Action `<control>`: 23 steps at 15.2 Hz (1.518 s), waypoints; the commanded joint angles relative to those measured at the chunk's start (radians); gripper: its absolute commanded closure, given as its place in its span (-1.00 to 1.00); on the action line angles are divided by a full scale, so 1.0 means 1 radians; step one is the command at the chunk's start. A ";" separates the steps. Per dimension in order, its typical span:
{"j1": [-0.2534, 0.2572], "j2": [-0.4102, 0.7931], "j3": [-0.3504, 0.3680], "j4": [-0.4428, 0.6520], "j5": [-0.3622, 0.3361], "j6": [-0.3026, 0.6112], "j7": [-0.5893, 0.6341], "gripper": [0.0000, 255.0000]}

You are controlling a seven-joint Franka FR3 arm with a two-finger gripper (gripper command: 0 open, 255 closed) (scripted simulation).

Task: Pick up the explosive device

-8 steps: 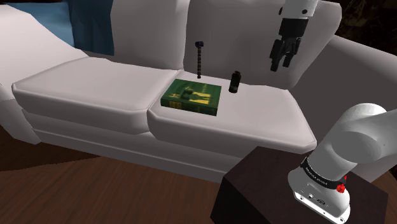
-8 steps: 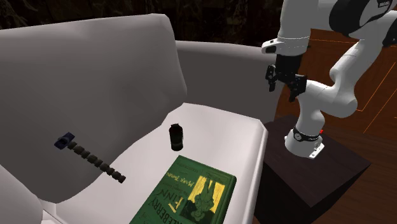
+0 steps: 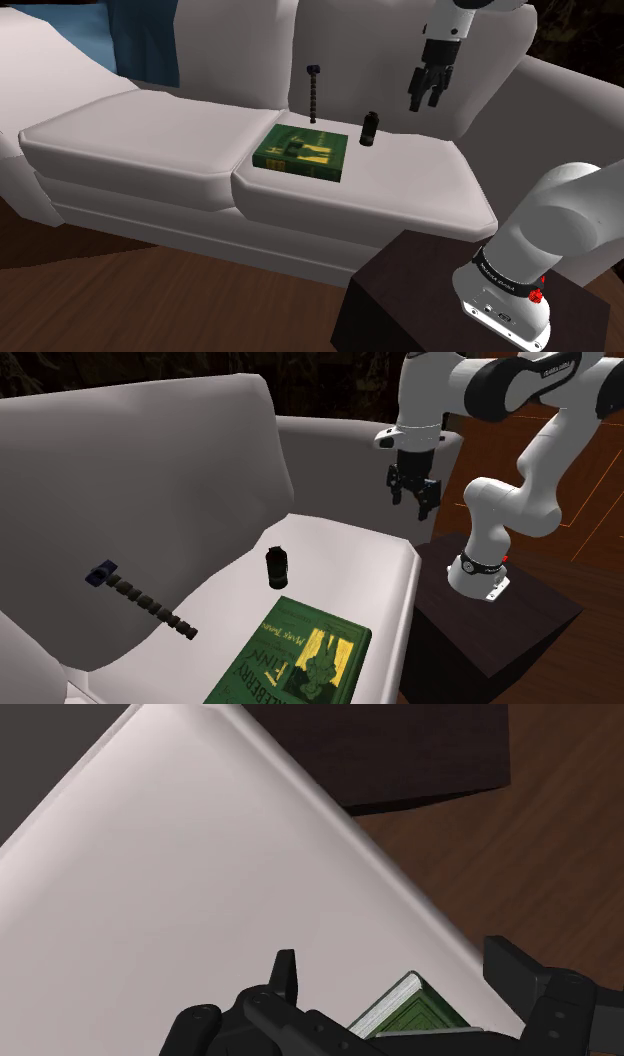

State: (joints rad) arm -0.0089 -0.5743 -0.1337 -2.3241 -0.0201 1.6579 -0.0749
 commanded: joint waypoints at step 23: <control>-0.123 0.902 -0.211 0.627 0.265 0.242 -0.394 -1.00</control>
State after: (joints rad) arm -0.1203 0.2853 -0.3452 -1.7524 0.2271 1.9175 -0.4586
